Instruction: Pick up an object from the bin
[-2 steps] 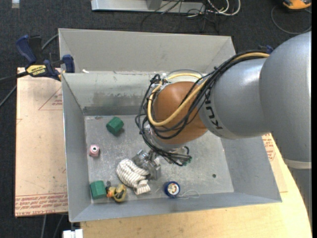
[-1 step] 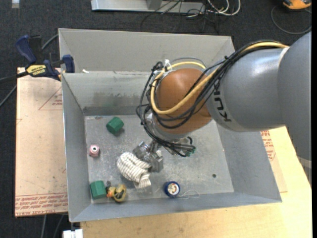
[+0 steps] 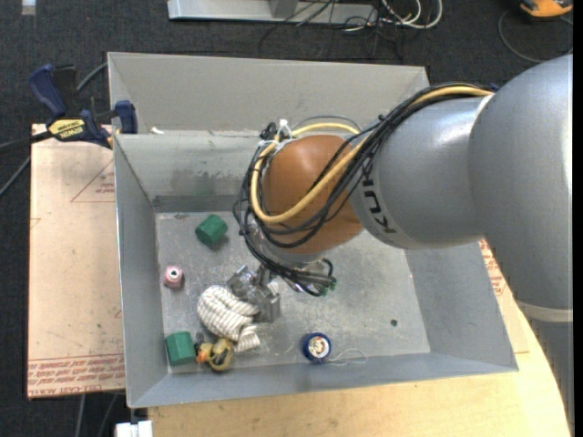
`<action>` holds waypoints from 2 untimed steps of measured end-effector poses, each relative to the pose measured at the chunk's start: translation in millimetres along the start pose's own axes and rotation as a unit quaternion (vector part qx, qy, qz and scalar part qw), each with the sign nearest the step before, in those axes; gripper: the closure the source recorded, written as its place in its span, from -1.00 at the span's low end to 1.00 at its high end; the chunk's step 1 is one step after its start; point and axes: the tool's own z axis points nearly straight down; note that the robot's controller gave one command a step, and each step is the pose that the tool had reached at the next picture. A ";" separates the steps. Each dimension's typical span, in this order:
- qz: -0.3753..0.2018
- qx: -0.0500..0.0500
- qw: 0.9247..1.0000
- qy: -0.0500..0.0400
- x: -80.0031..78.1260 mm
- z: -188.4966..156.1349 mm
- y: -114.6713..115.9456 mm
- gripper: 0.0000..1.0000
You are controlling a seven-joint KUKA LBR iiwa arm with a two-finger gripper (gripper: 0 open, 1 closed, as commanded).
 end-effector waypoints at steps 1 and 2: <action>-0.028 0.000 1.000 0.000 -10.7 -91.5 12.5 1.00; -0.109 0.002 0.994 -0.002 25.1 -145.6 -16.9 1.00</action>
Offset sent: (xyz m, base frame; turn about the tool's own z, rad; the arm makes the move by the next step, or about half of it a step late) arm -0.0121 -0.0274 0.1431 -0.2253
